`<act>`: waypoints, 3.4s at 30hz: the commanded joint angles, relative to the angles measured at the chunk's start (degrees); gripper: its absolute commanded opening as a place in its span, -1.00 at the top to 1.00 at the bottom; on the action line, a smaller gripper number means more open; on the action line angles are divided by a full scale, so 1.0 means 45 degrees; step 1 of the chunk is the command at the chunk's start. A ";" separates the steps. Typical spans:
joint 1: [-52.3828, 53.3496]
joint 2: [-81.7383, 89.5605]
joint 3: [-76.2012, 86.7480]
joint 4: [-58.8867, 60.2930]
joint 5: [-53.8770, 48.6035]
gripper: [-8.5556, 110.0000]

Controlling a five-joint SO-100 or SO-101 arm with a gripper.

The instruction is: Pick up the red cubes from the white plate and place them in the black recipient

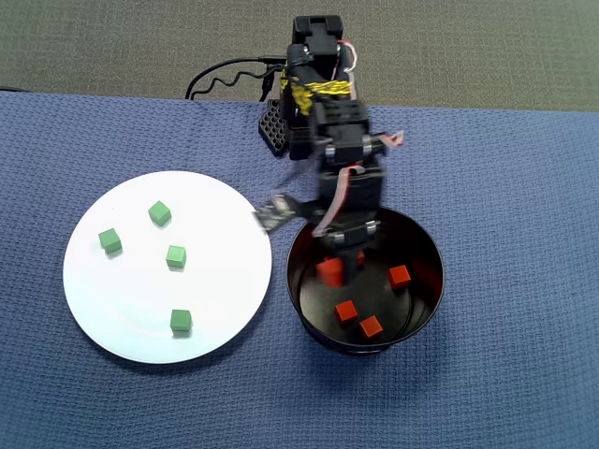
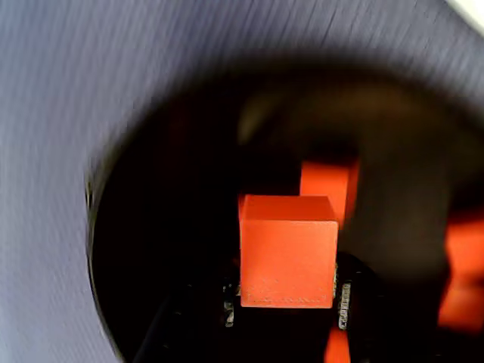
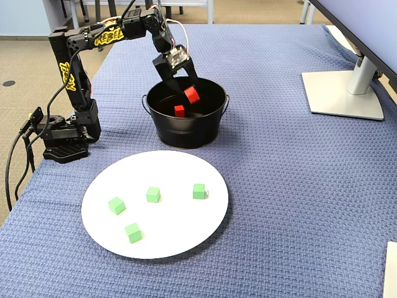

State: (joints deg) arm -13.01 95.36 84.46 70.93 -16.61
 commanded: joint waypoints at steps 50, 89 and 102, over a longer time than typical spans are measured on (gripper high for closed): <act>0.5820 1.0645 1.4453 -0.4180 0.1602 0.86; 0.3027 1.5098 1.6836 -0.1172 0.2656 0.86; 0.3027 1.6348 1.7207 -0.0742 0.2656 0.86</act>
